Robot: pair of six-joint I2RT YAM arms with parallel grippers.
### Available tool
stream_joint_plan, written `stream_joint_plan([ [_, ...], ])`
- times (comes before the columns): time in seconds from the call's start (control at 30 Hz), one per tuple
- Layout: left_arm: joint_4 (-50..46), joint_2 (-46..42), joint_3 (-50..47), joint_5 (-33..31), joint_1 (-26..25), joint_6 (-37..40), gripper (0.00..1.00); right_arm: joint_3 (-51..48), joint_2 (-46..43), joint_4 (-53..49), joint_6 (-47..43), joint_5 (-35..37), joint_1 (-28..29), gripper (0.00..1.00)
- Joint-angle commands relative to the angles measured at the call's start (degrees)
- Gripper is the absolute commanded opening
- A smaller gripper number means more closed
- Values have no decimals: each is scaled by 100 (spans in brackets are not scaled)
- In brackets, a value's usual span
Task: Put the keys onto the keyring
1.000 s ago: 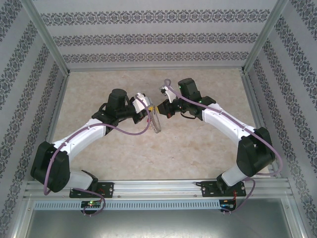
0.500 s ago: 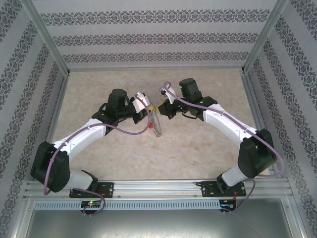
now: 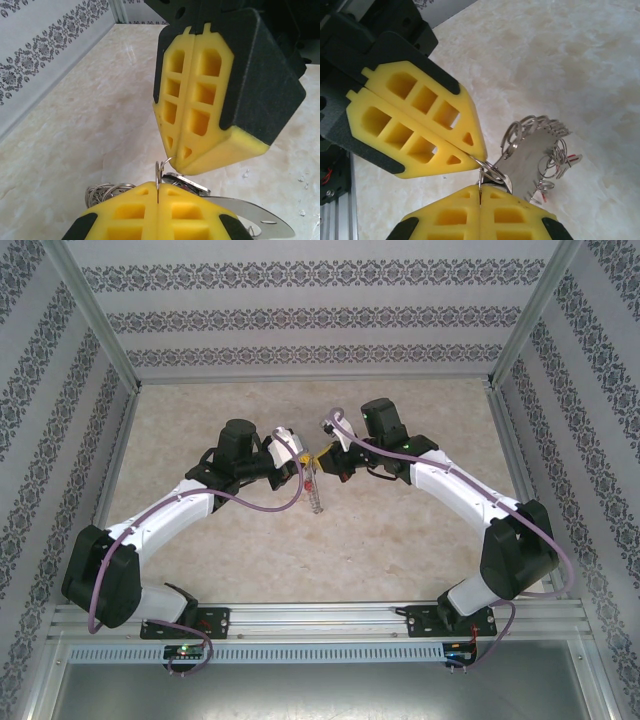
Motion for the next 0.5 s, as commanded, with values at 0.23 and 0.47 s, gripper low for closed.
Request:
stream_joint_plan([
  [0.23, 162, -17, 100, 246, -46, -18, 0, 33, -233, 65, -412, -199, 153, 0],
  [0.47, 326, -161, -96, 241, -45, -22, 0, -162, -409, 157, -350, 49, 16, 0],
])
